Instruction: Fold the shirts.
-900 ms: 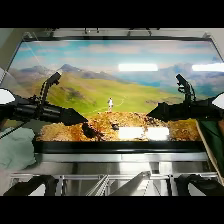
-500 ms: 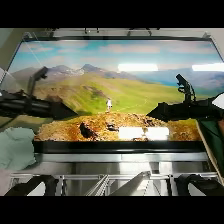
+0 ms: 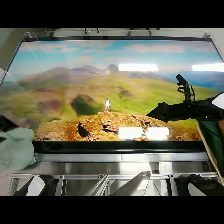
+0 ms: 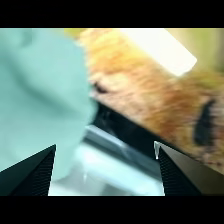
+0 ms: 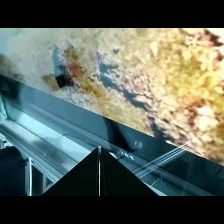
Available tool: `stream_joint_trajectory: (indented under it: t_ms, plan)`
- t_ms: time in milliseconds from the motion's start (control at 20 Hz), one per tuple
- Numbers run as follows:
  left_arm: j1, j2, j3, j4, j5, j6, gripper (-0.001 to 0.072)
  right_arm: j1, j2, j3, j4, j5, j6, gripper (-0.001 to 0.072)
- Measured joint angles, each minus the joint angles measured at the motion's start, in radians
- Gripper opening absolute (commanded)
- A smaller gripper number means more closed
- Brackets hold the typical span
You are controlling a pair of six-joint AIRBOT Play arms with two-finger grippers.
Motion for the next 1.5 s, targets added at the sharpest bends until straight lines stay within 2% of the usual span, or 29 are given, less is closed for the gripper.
stream_joint_trajectory:
  t_ms: [150,300,350,400,450,500,600,700,1000,1100,1200,1250,1300,1500]
  plan:
    - [0.072,-0.077,-0.095,0.168,0.019,-0.024,0.0715,0.000,0.000,0.000,0.000,0.000,0.000,0.0020]
    - [0.095,-0.186,-0.119,0.230,0.082,-0.034,0.0712,0.000,0.000,0.000,0.000,0.000,0.000,0.0021]
    - [0.091,-0.224,-0.111,0.238,0.098,-0.037,0.0636,0.000,0.000,0.000,0.000,0.000,0.000,0.0021]
    - [0.081,-0.264,-0.095,0.246,0.110,-0.037,0.0368,0.000,0.000,0.000,0.000,0.000,0.000,0.0020]
    - [0.068,-0.301,-0.077,0.250,0.121,-0.037,0.0057,0.000,0.000,0.000,0.000,0.000,0.000,0.0021]
    - [0.048,-0.338,-0.055,0.257,0.127,-0.037,0.0023,0.000,0.000,0.000,0.000,0.000,0.000,0.0020]
    - [-0.003,-0.397,-0.006,0.256,0.131,-0.016,0.0023,0.000,0.000,0.000,0.000,0.000,0.000,0.0020]
    - [-0.075,-0.428,0.060,0.164,0.126,0.033,0.0023,0.000,0.000,0.000,0.000,0.000,0.000,0.0021]
    - [-0.407,-0.337,0.286,-0.445,-0.014,0.221,0.0026,0.000,0.000,0.000,0.000,0.000,0.000,0.0021]
    - [-0.537,-0.280,0.349,-0.575,-0.039,0.250,0.0031,0.000,0.000,0.000,0.000,0.000,0.000,0.0021]
    - [-0.661,-0.232,0.386,-0.606,-0.019,0.266,0.0045,0.000,0.000,0.000,0.000,0.000,0.000,0.0021]
    - [-0.719,-0.213,0.391,-0.600,0.010,0.272,0.0212,0.000,0.000,0.000,0.000,0.000,0.000,0.0021]
    - [-0.768,-0.198,0.391,-0.577,0.040,0.275,0.0268,0.000,0.000,0.000,0.000,0.000,0.000,0.0021]
    - [-0.906,-0.176,0.378,-0.460,0.116,0.283,0.0268,0.000,0.000,0.000,0.032,0.004,0.000,0.0029]
